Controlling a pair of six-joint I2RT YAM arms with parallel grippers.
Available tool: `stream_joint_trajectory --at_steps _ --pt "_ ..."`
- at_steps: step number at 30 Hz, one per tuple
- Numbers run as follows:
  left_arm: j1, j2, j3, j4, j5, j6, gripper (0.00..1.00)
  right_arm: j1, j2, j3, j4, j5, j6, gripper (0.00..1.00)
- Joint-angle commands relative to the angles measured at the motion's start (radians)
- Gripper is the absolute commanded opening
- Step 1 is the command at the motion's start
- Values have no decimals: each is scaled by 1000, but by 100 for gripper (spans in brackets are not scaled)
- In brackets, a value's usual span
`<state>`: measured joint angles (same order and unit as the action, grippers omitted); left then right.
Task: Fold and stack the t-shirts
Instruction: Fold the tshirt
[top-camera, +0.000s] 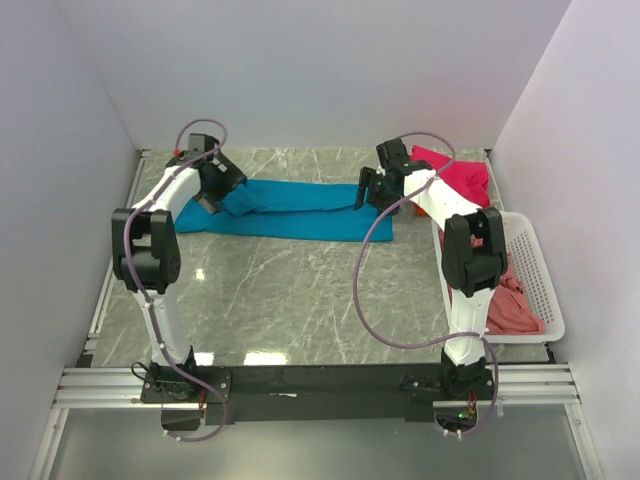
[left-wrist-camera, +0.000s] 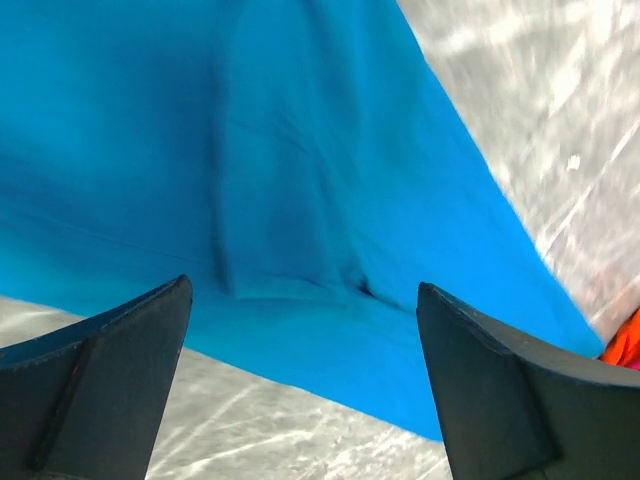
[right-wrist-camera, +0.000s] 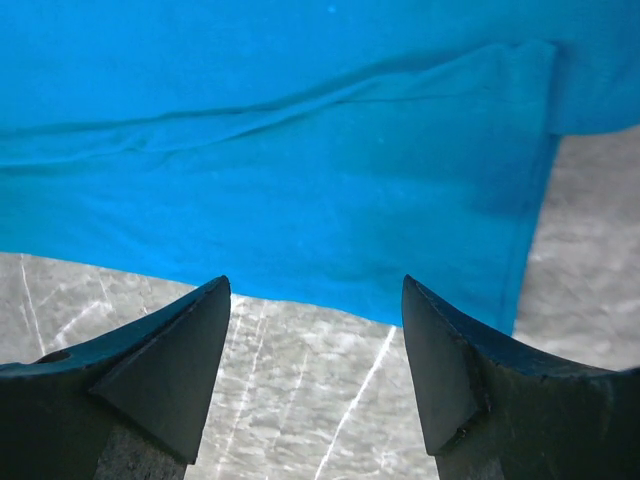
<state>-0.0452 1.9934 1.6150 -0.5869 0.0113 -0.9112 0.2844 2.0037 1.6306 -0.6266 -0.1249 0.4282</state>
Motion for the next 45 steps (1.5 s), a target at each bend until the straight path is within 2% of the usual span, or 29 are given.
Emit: stream_joint_trajectory --at_steps 1,3,11,14,20,21,23,24,31,36,45 --pt "-33 68 57 9 32 17 98 -1 41 35 53 -31 9 76" --pt "-38 93 83 -11 26 14 91 -2 56 34 60 -36 14 76" --pt "-44 111 52 -19 -8 3 82 -2 99 18 62 -35 14 76" --pt "-44 149 85 -31 -8 11 75 -1 102 5 64 -27 14 76" --pt "-44 217 147 -51 -8 17 42 -8 101 -8 67 -16 15 76" --pt "-42 223 158 -48 -8 24 24 -8 101 -8 68 -16 14 76" --pt "-42 235 170 -51 -36 23 5 -10 99 -14 68 -16 14 76" --pt "-42 245 186 -50 -33 32 1 -10 96 -17 70 -16 15 76" --pt "-42 223 204 -16 -42 72 1 -13 92 -38 76 -10 12 76" --pt "-41 220 256 -71 -85 98 1 -13 99 -40 74 -13 12 76" --pt "-42 301 376 -110 -77 159 1 -13 107 -66 88 -24 11 76"
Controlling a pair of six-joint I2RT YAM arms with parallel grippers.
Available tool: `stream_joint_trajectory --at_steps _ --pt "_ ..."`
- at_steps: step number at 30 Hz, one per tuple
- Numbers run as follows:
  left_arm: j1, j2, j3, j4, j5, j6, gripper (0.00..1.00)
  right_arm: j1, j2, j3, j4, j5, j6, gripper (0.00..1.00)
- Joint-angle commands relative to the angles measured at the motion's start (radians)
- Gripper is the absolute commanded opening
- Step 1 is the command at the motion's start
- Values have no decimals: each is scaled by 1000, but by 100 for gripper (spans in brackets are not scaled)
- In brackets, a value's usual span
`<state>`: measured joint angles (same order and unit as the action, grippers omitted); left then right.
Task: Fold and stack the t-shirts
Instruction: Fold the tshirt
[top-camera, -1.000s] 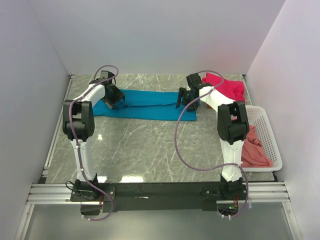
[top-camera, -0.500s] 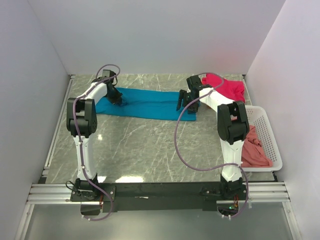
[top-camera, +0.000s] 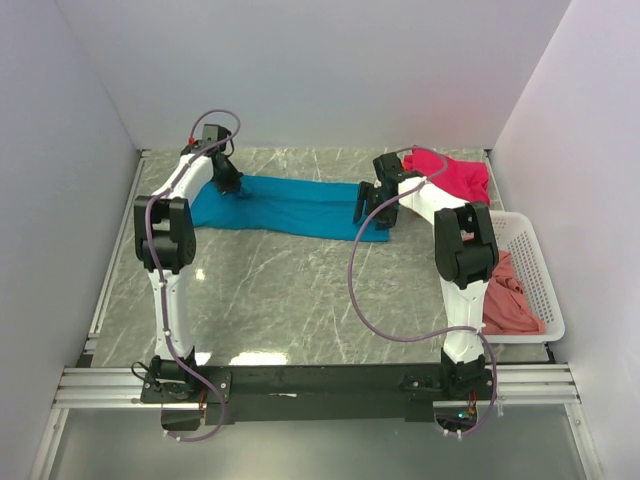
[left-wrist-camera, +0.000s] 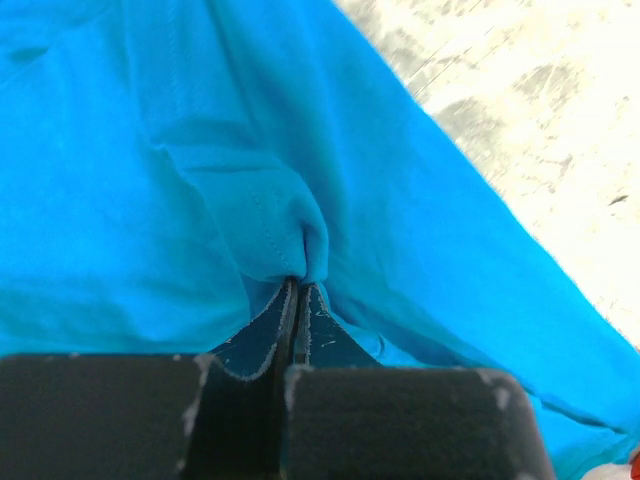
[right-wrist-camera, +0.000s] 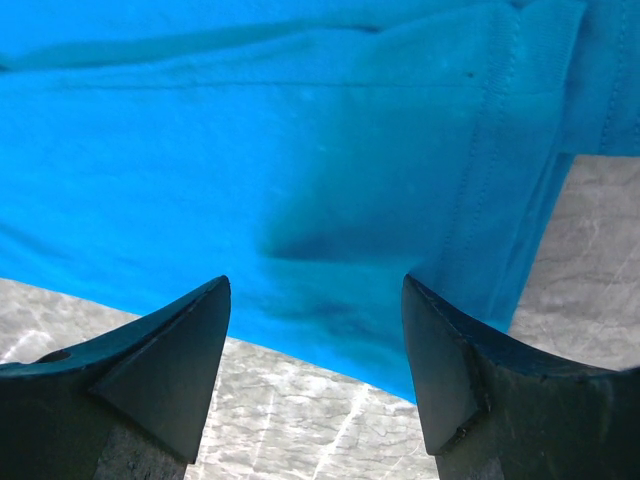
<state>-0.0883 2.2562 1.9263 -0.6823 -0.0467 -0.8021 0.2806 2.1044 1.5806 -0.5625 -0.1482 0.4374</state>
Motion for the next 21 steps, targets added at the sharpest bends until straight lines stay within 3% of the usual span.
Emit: stream_joint_trajectory --at_steps 1,7,10,11,13,14,21 --pt "1 49 77 -11 1 55 1 -9 5 -16 24 -4 1 76" --pt "-14 143 201 24 65 119 6 -9 8 -22 30 -11 -2 76" --pt "-19 174 278 7 50 136 23 -9 3 -30 30 -8 -6 76" --pt "-19 171 269 15 50 133 39 -9 5 -33 29 -5 -8 76" --pt "-19 151 248 44 57 132 51 -11 0 -39 30 -4 -6 76" --pt "-19 140 217 82 64 124 61 -11 0 -42 30 -4 -5 76" --pt "-19 100 197 160 71 83 71 -11 -18 -68 44 -5 0 76"
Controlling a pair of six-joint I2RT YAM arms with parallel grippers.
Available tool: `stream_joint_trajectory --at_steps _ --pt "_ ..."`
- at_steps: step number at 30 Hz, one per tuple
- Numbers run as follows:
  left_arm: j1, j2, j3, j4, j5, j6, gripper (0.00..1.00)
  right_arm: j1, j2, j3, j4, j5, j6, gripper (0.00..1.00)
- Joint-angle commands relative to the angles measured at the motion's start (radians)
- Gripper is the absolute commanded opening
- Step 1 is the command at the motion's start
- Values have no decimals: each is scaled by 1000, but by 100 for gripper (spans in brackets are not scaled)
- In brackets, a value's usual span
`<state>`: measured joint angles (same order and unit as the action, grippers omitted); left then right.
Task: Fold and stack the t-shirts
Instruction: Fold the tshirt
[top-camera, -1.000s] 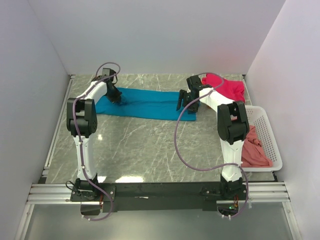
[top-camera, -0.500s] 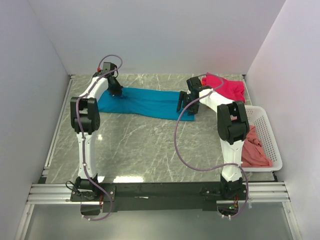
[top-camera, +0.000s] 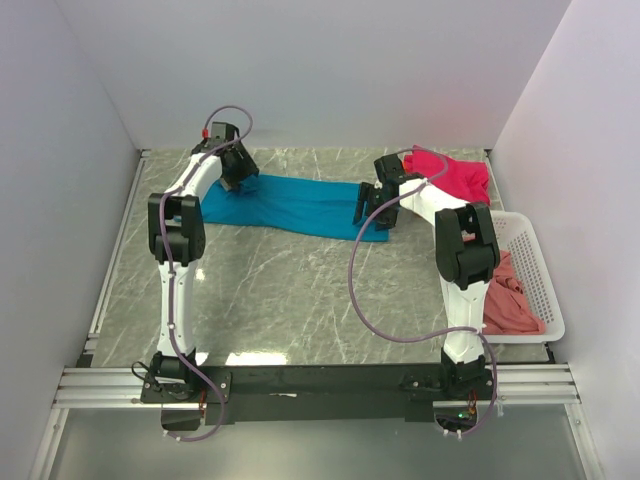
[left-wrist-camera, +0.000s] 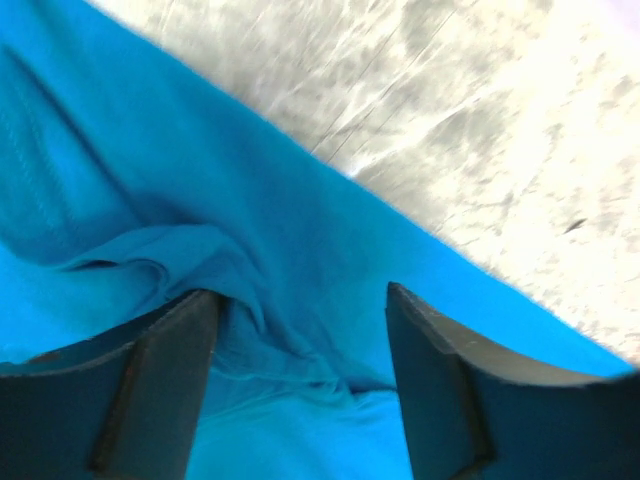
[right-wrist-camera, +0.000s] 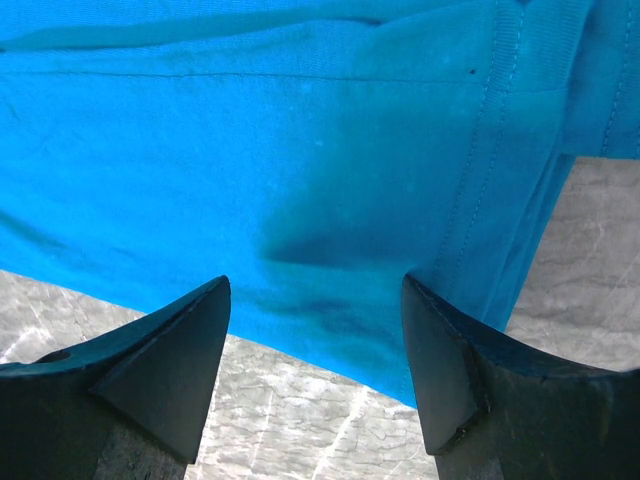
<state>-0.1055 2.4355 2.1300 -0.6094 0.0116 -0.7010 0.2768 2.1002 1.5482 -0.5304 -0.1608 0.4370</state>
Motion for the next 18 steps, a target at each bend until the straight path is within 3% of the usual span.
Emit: stream_joint_trajectory --at_steps 1,6,10,15,18 --pt "-2 -79 -10 105 8 -26 73 -7 -16 -40 10 9 0 76" --pt "10 -32 -4 282 76 -46 83 -7 -23 -51 18 7 0 76" --pt "12 7 62 324 99 -26 95 -7 -25 -54 20 1 0 76" --pt "13 -32 76 327 90 1 98 -5 -29 -39 14 3 -7 76" --pt "13 -127 -2 329 22 14 99 -7 -40 10 -19 24 -21 76"
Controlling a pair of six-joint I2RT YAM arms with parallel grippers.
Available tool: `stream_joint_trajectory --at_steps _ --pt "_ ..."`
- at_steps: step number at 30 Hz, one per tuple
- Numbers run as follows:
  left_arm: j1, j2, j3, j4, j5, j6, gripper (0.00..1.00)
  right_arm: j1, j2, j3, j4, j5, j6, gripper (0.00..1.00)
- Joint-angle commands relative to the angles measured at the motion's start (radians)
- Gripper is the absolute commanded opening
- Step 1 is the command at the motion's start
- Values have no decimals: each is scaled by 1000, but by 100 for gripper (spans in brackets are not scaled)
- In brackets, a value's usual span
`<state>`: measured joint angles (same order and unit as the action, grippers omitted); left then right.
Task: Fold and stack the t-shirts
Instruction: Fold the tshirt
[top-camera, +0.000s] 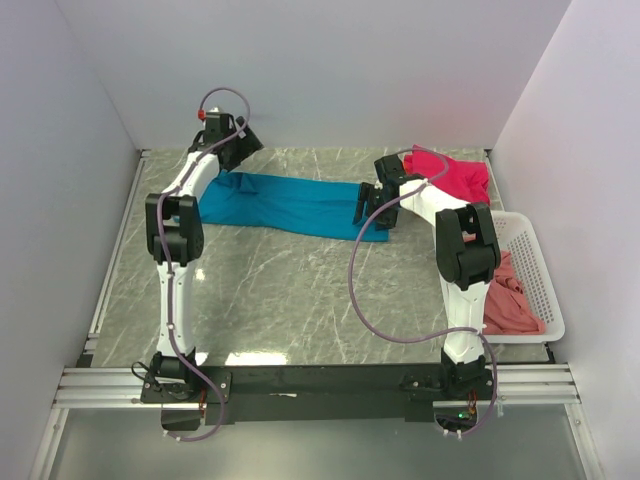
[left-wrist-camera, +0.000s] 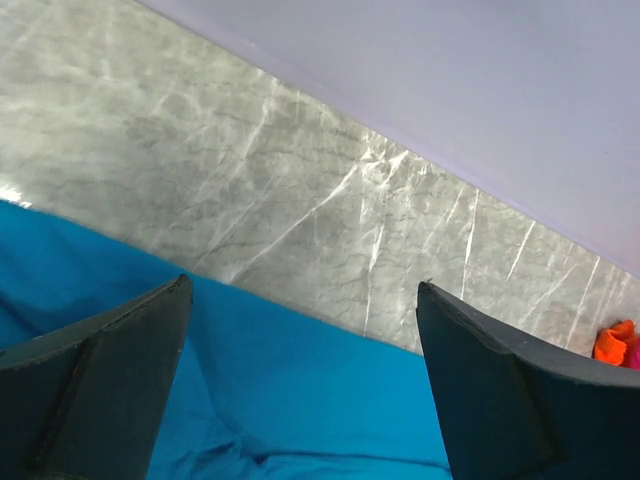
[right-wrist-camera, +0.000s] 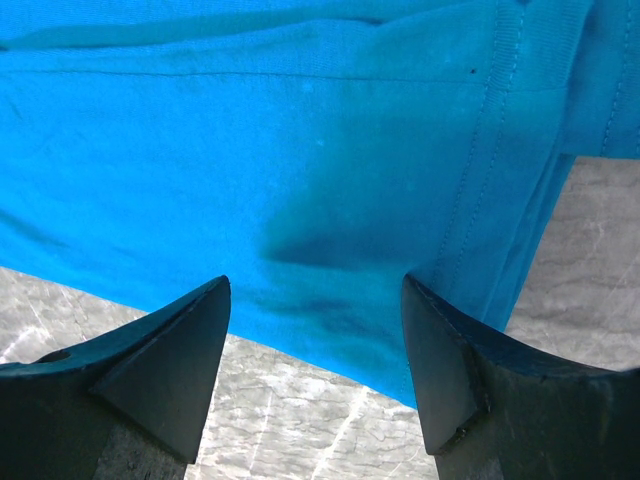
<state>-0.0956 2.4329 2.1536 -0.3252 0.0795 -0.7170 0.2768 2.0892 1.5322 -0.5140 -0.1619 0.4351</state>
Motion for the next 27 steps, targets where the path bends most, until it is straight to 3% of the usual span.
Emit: stream_joint_trajectory --at_steps 1,6,11,18,27 --pt "4 -153 -81 52 -62 34 99 -7 -31 40 -41 31 -22 76" --pt "4 -310 -191 -73 -168 21 99 -7 -66 63 -44 30 -22 76" --pt "4 -348 -382 -57 -71 10 99 -7 -69 45 -31 12 -16 76" --pt "2 -226 -313 -123 -44 -9 99 -5 -49 28 -26 9 -12 76" --pt "2 -111 -250 -78 -14 -18 99 -7 -32 28 -27 12 -10 76"
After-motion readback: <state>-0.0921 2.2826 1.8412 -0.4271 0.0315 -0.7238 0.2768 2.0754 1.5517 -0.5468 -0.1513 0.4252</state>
